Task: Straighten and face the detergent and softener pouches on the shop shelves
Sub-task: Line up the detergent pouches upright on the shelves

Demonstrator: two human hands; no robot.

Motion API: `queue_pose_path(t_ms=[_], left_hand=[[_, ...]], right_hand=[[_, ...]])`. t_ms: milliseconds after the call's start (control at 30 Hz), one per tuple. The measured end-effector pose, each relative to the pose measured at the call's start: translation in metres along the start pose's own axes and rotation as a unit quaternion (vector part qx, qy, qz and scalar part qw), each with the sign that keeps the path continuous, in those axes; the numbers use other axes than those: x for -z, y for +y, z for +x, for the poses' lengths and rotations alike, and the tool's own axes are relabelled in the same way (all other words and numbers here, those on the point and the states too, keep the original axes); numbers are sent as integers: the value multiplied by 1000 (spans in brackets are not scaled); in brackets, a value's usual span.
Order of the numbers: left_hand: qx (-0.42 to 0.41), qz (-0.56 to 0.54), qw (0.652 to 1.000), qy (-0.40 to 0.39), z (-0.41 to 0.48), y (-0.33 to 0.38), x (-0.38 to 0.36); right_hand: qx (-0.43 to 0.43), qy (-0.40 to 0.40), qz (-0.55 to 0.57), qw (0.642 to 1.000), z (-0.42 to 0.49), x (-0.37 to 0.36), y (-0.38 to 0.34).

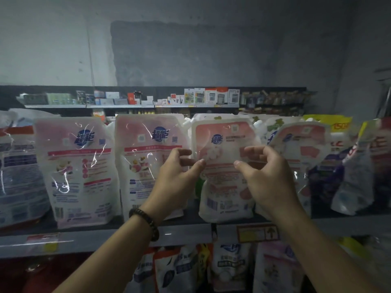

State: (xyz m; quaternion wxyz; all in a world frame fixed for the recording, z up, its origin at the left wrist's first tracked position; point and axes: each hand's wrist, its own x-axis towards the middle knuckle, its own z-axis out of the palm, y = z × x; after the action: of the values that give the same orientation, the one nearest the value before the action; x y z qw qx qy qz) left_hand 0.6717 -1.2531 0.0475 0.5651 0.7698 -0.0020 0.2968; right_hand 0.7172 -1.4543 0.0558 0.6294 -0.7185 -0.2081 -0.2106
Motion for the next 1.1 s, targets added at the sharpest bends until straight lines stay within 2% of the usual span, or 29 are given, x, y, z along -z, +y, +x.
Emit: queue_pose_path(t_ms=[133,367,567,800,933,1100], left_hand=[[6,-20,1000,3,4,-4,-20],[21,-162,986,14,11,-12,-43],[27,-217,975,30,8,-11,-46],[-30,-235,970,49,2,-13,-46],[-45,-226,971,61,4,-11,-36],[-68,-223,970,69,-1,-5,-22]], right_hand=[[-6,-2,-13,1000,1,14,9],[-11,-41,-38,998,-2,25,19],[-13,-58,-67,996,-5,24,22],[-19,-75,-55,995,-9,21,20],[-36,-100,-6,994,-11,23,18],[4,-93,-4,996,-12,20,13]])
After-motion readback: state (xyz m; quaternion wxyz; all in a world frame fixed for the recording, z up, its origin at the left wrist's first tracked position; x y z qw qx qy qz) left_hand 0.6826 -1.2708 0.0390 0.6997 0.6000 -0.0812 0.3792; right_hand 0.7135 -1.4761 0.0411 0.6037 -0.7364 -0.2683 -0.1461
